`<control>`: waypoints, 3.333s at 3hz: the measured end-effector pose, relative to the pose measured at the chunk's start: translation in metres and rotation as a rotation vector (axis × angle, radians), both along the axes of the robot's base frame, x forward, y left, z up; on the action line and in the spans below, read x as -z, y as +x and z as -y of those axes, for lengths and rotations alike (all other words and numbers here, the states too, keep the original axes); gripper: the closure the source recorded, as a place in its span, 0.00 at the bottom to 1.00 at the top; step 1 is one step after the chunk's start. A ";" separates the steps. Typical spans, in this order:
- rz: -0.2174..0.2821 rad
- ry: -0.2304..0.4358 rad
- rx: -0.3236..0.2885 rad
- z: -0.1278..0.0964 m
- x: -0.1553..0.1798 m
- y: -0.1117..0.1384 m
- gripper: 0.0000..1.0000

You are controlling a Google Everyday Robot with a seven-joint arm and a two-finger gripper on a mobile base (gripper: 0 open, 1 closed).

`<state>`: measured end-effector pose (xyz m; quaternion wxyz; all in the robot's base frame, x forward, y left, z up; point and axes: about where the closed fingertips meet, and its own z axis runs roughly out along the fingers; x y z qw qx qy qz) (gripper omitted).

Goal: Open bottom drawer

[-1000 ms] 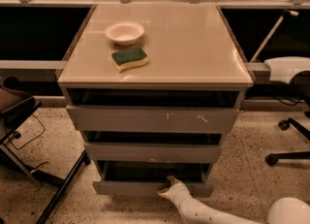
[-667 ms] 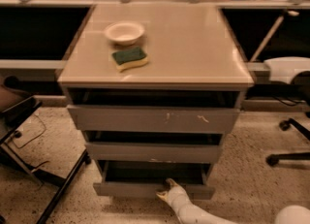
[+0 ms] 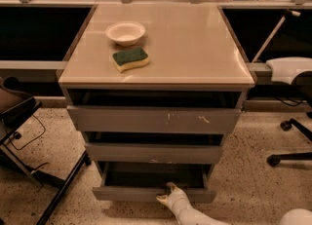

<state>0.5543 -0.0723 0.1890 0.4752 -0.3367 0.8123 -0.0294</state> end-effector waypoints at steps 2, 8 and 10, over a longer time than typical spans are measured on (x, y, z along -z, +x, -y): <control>-0.004 0.013 0.025 0.000 -0.002 -0.013 1.00; -0.015 0.047 0.084 -0.001 -0.007 -0.051 1.00; -0.020 0.056 0.099 0.000 -0.010 -0.061 1.00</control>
Offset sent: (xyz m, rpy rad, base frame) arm -0.4190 0.0043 -0.0824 0.3527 0.0957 -0.6567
